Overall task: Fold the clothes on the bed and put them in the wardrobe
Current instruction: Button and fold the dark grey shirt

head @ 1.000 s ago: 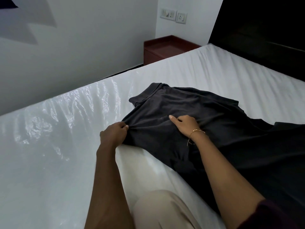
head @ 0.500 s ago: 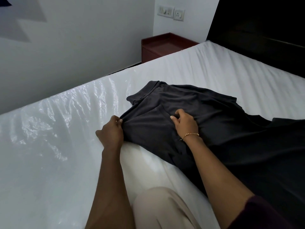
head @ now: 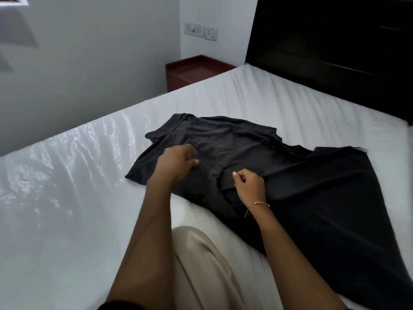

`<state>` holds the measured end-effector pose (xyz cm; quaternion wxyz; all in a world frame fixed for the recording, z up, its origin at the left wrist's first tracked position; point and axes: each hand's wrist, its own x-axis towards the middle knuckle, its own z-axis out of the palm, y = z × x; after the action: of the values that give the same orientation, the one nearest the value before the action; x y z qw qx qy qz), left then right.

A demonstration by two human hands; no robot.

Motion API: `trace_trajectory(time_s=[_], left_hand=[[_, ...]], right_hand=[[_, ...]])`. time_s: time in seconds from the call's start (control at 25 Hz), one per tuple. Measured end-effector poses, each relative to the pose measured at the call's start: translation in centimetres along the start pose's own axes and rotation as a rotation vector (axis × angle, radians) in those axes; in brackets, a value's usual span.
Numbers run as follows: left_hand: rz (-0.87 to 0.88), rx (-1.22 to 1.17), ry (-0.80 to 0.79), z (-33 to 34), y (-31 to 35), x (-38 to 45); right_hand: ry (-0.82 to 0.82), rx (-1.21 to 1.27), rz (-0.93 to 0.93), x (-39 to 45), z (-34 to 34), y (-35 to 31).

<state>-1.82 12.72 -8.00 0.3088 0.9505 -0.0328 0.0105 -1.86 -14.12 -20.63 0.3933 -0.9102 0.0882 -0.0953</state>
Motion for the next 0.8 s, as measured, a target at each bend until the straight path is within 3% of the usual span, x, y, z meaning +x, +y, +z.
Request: trace_trajectory(time_s=[0.08, 0.16, 0.32, 0.48, 0.64, 0.8], left_hand=[[0.111, 0.145, -0.205, 2.3, 3.6, -0.1], [0.137, 0.3, -0.382, 4.8, 5.8, -0.4], [0.325, 0.609, -0.609, 8.2, 6.2, -0.3], [0.375, 0.684, -0.64, 8.4, 5.2, -0.4], [0.321, 0.743, -0.609, 8.2, 5.2, -0.6], [0.195, 0.742, -0.621, 8.1, 6.1, -1.2]], right_hand=[[-0.076, -0.015, -0.005, -1.9, -1.5, 0.9], [-0.273, 0.002, 0.02, -4.0, -3.0, 1.6], [-0.572, -0.136, -0.023, -6.8, -6.1, 2.0], [-0.619, -0.432, -0.139, -7.9, -6.6, 3.0], [-0.659, -0.206, 0.034, -8.4, -9.1, 4.2], [-0.663, -0.185, 0.073, -8.7, -10.7, 4.8]])
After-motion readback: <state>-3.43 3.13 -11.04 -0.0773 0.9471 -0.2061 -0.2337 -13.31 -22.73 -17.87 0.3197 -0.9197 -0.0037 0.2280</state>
